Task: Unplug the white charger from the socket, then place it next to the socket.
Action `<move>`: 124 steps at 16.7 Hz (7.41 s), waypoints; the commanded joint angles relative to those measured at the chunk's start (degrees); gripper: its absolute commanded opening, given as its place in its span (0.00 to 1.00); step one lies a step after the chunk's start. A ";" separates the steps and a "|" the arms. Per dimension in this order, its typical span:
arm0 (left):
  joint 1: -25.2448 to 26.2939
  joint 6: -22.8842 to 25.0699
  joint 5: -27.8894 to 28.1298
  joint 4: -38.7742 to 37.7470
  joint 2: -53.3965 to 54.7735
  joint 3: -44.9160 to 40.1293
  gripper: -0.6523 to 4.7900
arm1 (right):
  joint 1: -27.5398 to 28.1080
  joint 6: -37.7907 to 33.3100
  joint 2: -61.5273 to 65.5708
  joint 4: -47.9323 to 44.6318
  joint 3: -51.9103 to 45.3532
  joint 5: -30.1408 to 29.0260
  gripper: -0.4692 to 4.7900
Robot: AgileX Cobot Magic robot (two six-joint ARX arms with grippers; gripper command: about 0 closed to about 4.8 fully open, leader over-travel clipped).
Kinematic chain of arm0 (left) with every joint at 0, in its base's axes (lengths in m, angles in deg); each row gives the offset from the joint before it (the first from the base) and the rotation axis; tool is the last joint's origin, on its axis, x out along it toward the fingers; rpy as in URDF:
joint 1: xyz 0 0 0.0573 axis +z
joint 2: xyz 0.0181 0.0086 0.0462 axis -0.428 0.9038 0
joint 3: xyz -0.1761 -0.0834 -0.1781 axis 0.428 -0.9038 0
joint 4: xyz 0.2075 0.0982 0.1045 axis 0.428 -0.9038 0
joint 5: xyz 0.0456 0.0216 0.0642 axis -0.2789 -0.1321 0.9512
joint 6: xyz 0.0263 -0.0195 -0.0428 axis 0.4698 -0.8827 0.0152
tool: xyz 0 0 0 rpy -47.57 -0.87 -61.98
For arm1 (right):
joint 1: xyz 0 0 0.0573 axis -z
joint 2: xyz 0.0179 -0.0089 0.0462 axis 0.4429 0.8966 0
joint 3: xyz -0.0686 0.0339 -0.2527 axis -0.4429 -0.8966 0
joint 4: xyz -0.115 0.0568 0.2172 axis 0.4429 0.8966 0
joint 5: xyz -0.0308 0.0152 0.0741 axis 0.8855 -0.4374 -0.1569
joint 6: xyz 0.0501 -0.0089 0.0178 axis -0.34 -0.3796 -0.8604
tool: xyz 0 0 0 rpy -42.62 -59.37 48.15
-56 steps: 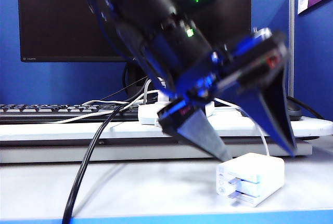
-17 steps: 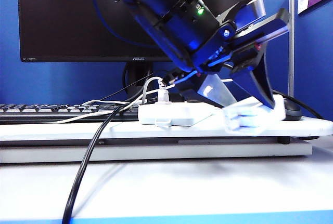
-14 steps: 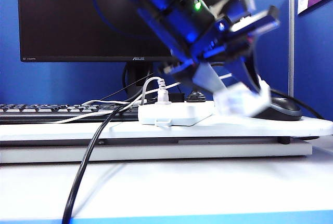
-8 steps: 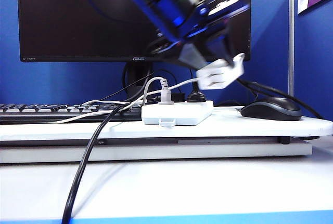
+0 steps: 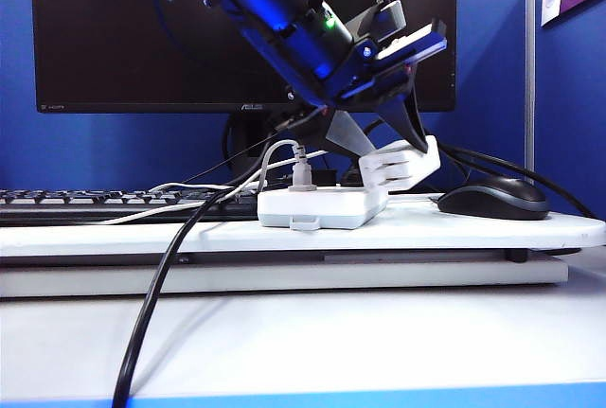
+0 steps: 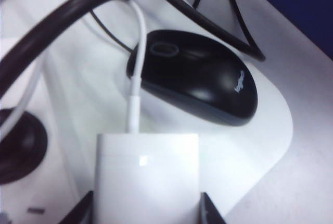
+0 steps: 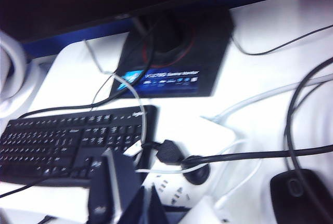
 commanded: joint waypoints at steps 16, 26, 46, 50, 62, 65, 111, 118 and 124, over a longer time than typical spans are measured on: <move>-0.07 -1.40 -1.42 1.14 3.96 3.65 0.54 | -0.04 0.04 -0.26 -1.20 0.26 -1.79 0.08; -1.22 6.45 1.31 -10.47 -11.54 17.22 0.11 | -0.04 5.31 -8.57 -14.36 0.22 -1.57 0.08; -19.76 13.64 24.76 -49.79 -57.44 16.79 0.11 | -0.22 16.02 -67.91 -10.80 -61.31 11.19 0.08; -19.74 13.66 24.96 -53.51 -62.40 14.38 0.11 | -0.22 15.65 -67.73 -10.01 -64.70 21.18 0.08; -19.74 13.88 21.62 -46.53 -67.34 -2.54 0.11 | -0.20 14.67 -67.73 -10.16 -68.43 17.73 0.09; -19.71 14.67 20.92 -35.32 -67.67 -13.42 0.11 | -0.20 14.67 -67.73 -10.16 -68.43 17.73 0.09; 46.38 13.20 -1.86 -5.62 -103.67 -72.50 0.13 | -0.20 14.67 -68.00 -10.19 -68.43 17.73 0.09; 46.38 13.20 -1.84 -5.60 -103.67 -72.50 0.13 | 5.42 14.67 -68.00 -12.57 -69.07 18.38 0.09; 46.38 13.20 -1.84 -5.57 -103.67 -72.50 0.13 | 15.43 14.67 -68.00 -15.52 -70.05 13.27 0.09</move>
